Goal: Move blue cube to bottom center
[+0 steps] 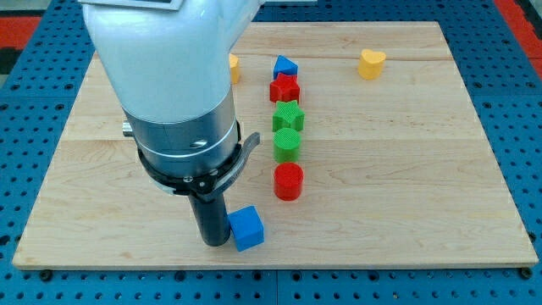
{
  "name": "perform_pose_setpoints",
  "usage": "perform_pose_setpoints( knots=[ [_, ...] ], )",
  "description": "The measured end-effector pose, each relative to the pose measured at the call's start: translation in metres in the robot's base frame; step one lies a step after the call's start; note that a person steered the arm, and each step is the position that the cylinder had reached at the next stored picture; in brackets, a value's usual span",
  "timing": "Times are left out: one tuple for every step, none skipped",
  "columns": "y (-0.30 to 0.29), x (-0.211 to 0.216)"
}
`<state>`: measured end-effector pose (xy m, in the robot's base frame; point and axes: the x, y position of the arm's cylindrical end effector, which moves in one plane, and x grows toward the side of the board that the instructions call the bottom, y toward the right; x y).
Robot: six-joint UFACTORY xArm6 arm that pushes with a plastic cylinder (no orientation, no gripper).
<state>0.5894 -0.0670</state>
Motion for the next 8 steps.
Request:
perform_pose_setpoints(
  knots=[
    [0.0,-0.004],
    [0.003,-0.006],
    [0.018,-0.008],
    [0.029,-0.009],
    [0.041,-0.009],
    [0.05,-0.012],
    [0.06,-0.013],
    [0.062,-0.013]
  ],
)
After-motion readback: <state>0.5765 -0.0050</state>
